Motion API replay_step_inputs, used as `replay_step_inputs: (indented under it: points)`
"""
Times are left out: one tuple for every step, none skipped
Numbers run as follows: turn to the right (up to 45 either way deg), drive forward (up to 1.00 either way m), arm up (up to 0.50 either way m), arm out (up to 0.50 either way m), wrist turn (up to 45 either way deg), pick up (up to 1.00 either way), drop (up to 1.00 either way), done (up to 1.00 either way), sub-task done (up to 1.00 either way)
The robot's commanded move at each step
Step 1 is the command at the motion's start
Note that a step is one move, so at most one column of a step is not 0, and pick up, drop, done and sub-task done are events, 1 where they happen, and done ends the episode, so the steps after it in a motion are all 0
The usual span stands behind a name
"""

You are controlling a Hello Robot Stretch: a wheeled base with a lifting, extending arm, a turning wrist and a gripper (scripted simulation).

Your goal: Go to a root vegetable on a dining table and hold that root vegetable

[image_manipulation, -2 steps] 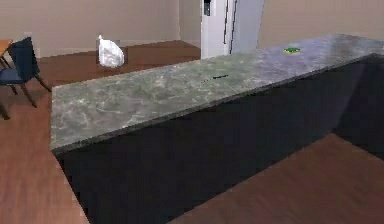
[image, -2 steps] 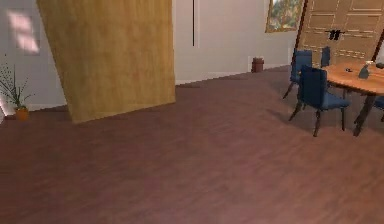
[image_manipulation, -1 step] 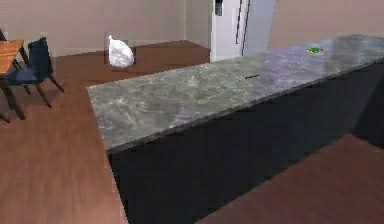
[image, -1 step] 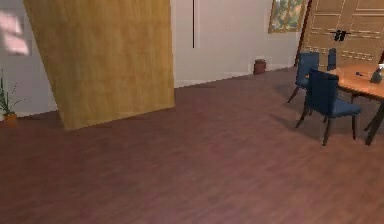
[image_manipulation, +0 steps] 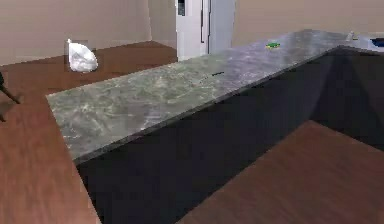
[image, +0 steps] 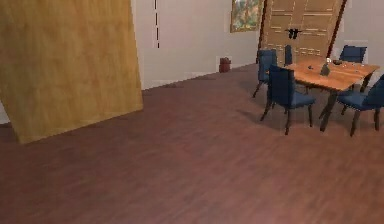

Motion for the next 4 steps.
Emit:
replay_step_inputs:
  points:
    - [0.0,0.55,0.00,0.00,0.0,0.00,0.00,0.00,0.00]
    - [45.0,0.00,0.00,0.00,0.0,0.00,0.00,0.00,0.00]
    - [6.0,0.00,0.00,0.00,0.0,0.00,0.00,0.00,0.00]
    - [0.0,1.00,0.00,0.00,0.0,0.00,0.00,0.00,0.00]
